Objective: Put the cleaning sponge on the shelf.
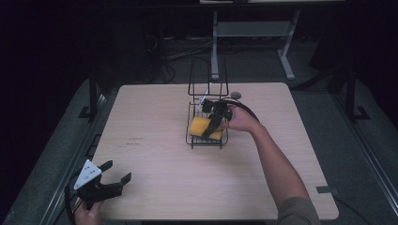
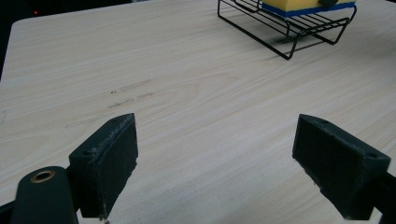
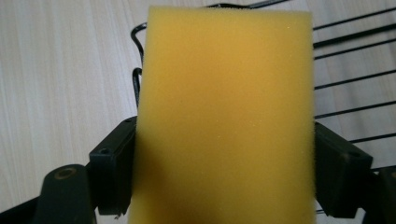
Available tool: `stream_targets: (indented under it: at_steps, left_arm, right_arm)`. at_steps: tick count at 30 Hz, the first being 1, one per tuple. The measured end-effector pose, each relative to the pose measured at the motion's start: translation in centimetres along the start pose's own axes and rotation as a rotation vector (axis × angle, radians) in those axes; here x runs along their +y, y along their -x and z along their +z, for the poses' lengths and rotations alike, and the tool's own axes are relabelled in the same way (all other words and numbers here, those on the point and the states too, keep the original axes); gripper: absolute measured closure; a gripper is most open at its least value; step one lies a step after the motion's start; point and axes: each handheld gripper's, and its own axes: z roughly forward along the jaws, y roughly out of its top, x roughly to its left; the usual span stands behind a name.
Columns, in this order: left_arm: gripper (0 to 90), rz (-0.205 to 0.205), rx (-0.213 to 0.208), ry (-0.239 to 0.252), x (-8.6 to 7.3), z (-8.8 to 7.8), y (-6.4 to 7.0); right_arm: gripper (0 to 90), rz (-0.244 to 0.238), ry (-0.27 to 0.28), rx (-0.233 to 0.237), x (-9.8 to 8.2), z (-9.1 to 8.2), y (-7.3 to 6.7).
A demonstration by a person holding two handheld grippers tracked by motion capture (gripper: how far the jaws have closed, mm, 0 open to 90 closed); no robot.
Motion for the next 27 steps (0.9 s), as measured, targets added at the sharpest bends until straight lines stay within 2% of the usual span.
stream_targets:
  at_steps: [27]
  left_arm:
    - [13.4, 0.004, -0.004, -0.007, 0.1, 0.4, 0.0]
  right_arm:
    - [20.8, 0.017, 0.021, -0.011, -0.3, 0.8, 1.2]
